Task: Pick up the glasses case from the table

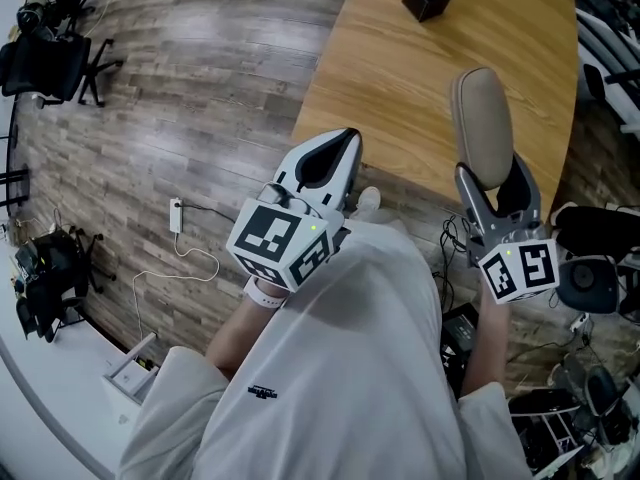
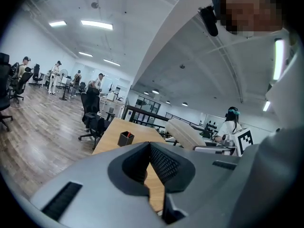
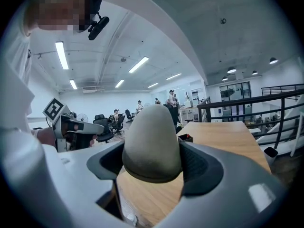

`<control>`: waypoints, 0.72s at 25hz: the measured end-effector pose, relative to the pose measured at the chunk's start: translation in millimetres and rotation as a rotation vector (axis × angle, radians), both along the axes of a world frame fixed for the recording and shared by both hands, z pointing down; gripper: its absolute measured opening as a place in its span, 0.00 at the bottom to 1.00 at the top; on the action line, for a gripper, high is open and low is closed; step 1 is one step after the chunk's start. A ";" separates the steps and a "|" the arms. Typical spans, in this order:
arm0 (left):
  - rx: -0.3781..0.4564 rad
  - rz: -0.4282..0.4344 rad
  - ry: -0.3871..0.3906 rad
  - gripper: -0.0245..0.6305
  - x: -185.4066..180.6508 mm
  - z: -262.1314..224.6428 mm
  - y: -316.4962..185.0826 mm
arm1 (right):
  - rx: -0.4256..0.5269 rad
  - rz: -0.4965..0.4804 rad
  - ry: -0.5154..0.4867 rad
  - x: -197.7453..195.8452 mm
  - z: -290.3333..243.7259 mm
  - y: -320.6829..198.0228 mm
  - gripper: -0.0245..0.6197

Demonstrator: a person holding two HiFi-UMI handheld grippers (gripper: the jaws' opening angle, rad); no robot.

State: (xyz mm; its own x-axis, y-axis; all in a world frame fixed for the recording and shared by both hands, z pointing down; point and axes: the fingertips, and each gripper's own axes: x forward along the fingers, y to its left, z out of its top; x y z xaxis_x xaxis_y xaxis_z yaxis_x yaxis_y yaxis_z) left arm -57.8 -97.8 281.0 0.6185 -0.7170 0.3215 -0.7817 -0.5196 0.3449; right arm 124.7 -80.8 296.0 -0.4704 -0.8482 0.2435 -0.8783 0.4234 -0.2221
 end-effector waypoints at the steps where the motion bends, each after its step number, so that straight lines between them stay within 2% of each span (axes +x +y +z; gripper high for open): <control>1: 0.003 -0.002 0.002 0.05 -0.5 -1.5 0.6 | 0.005 -0.001 0.003 0.0 -3.8 1.6 0.60; 8: 0.032 -0.003 0.003 0.05 -2.4 -10.5 -5.2 | 0.032 -0.001 0.009 2.3 -23.1 2.9 0.60; 18: 0.065 0.039 0.022 0.05 13.8 -26.8 -3.1 | 0.086 0.040 -0.040 14.1 -54.0 8.5 0.61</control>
State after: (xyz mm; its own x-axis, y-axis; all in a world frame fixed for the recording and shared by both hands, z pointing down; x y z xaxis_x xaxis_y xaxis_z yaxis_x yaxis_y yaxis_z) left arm -43.9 -100.9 254.2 0.6528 -0.7112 0.2610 -0.7531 -0.5716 0.3259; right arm 138.7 -72.4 241.9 -0.4439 -0.8834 0.1504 -0.8859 0.4074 -0.2219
